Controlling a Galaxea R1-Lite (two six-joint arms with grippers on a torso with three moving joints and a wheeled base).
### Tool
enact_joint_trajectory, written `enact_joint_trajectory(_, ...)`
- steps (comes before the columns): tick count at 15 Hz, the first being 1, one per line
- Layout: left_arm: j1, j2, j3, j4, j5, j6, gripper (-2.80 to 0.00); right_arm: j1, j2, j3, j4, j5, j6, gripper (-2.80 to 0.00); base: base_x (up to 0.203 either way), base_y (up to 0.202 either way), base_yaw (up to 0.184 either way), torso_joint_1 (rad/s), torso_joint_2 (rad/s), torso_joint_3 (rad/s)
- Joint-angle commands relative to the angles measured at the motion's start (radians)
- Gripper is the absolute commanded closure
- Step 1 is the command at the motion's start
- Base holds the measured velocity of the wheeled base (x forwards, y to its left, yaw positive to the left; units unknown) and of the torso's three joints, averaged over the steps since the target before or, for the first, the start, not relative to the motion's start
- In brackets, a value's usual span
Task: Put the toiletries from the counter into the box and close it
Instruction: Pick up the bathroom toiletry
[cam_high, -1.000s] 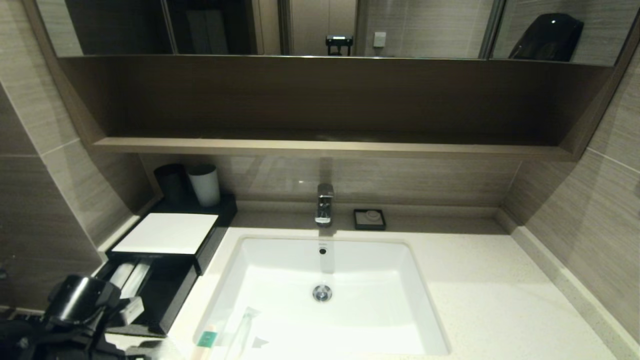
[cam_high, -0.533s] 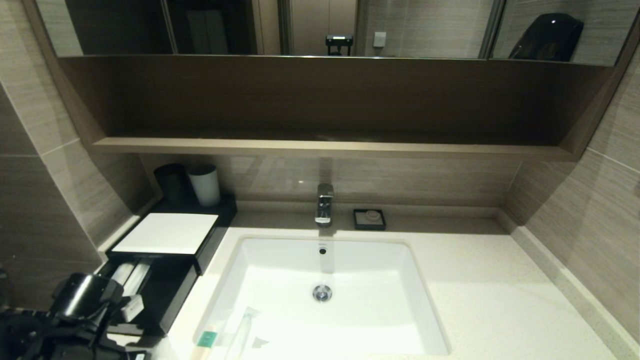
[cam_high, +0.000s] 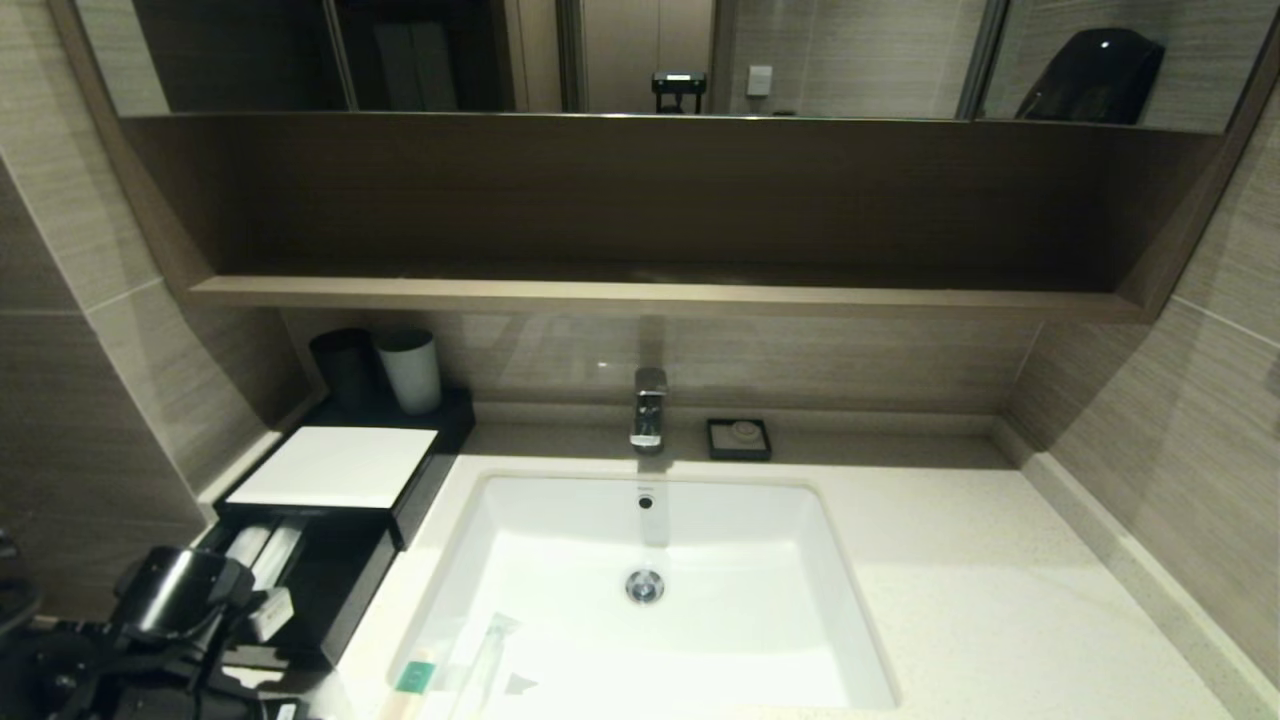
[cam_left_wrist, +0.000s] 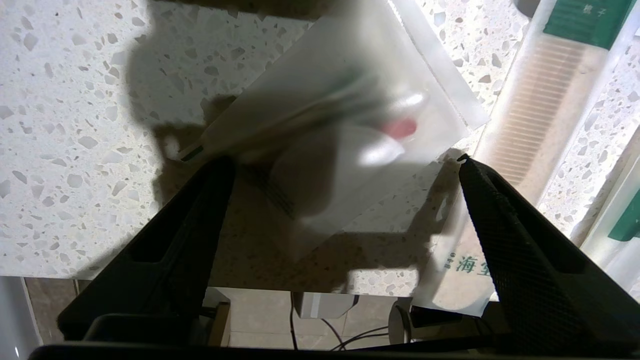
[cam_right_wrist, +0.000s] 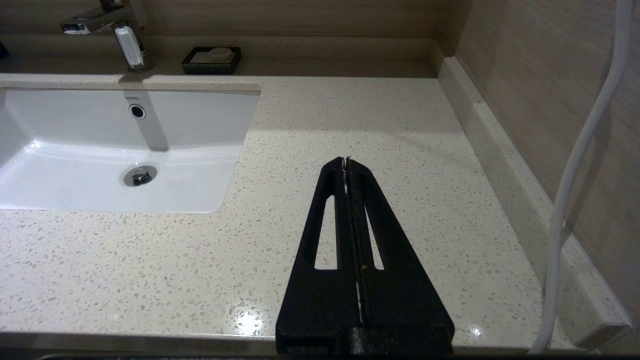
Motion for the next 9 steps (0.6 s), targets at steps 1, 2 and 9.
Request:
enact_joint_trajectory(1,0.0,0.012,0.001,0.0,-0.001,-0.001,-2.8,0.0,0.0,0.001,0.0,0.0,-0.001,0.0,0.0,0.0,0.0,0.0,0.0,0.0)
enact_joint_trajectory(2,0.0,0.013,0.002,0.0,-0.001,0.0,-2.8,0.0,0.0,0.001,0.0,0.0,0.0,0.0,0.0,0.0,0.0,0.0,0.0,0.0)
enact_joint_trajectory(9,0.0,0.013,0.005,0.001,0.025,0.001,-2.8,0.0,0.0,-0.001,0.0,0.0,-0.001,0.0,0.0,0.0,0.0,0.0,0.0,0.0)
